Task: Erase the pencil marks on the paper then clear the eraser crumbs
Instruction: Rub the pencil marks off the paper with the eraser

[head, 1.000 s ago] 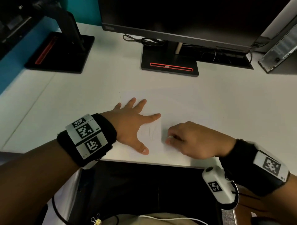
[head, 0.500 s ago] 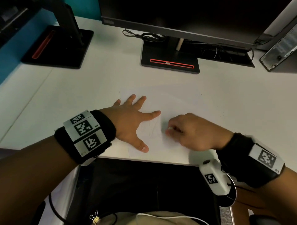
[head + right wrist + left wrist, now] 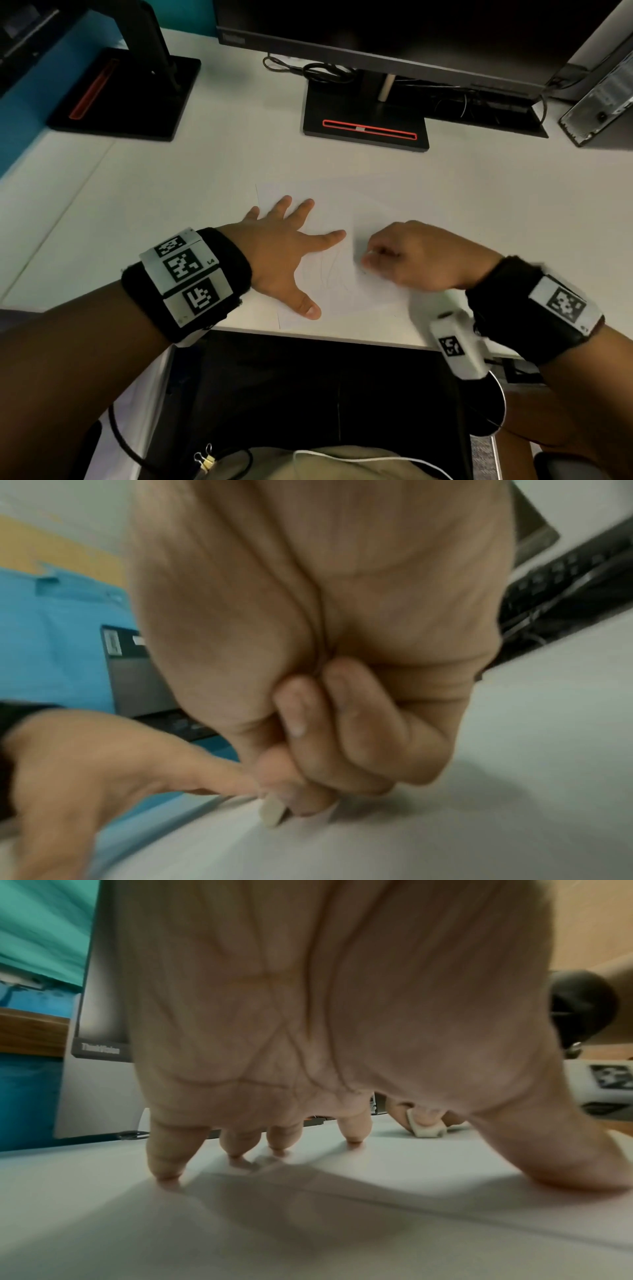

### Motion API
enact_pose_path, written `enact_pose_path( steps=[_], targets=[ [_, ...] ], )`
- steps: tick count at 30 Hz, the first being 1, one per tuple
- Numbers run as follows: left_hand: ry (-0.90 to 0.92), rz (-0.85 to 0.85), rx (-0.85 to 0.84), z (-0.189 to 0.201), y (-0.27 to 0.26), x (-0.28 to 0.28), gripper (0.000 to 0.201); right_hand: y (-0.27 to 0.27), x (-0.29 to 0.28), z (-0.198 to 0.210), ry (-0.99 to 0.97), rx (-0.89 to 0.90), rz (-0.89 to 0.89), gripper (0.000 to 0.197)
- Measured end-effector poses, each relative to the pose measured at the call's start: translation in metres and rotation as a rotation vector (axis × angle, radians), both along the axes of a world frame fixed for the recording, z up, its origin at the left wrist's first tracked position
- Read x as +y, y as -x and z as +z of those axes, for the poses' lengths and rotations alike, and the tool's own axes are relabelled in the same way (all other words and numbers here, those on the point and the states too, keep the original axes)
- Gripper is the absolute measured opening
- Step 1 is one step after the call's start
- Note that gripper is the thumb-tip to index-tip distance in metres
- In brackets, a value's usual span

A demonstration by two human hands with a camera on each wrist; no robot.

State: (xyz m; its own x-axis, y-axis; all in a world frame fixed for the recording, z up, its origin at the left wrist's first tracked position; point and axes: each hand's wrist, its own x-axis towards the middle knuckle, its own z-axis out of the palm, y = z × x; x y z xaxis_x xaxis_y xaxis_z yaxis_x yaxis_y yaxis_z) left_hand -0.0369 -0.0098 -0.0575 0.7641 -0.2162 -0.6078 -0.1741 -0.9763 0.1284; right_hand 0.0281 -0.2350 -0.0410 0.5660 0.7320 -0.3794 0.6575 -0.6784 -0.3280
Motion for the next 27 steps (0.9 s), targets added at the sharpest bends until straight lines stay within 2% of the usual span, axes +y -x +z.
enact_pose_path(
  steps=[3, 5, 9, 12, 14, 18, 20, 23, 27],
  targets=[
    [0.001, -0.003, -0.007, -0.001, -0.001, -0.001, 0.125, 0.016, 0.009, -0.006, -0.027, 0.001, 0.100, 0.038],
    [0.001, -0.002, -0.010, -0.002, -0.001, -0.001, 0.125, 0.027, 0.009, -0.008, -0.032, 0.067, 0.152, 0.039],
    [0.005, -0.002, -0.006, -0.001, 0.000, 0.000, 0.124, 0.003, 0.006, 0.001, 0.004, 0.013, 0.063, 0.038],
    [0.001, -0.005, -0.012, -0.002, 0.000, 0.000, 0.124, 0.014, 0.015, -0.005, -0.046, -0.017, 0.123, 0.038],
    [0.001, -0.007, -0.013, -0.002, 0.000, -0.001, 0.124, 0.024, 0.015, -0.009, -0.048, 0.056, 0.164, 0.039],
    [0.012, 0.000, -0.006, -0.001, 0.000, 0.000, 0.124, 0.004, 0.011, -0.002, -0.032, 0.030, 0.085, 0.039],
    [0.014, -0.003, -0.008, -0.001, 0.000, 0.000, 0.124, 0.009, 0.015, -0.004, -0.054, 0.000, 0.118, 0.039],
    [0.012, -0.004, -0.009, -0.002, 0.000, 0.000, 0.124, 0.020, 0.017, -0.009, -0.058, 0.064, 0.174, 0.041],
    [0.004, -0.004, -0.011, -0.001, 0.000, -0.001, 0.124, 0.003, 0.017, -0.004, -0.061, 0.013, 0.092, 0.039]
  ],
)
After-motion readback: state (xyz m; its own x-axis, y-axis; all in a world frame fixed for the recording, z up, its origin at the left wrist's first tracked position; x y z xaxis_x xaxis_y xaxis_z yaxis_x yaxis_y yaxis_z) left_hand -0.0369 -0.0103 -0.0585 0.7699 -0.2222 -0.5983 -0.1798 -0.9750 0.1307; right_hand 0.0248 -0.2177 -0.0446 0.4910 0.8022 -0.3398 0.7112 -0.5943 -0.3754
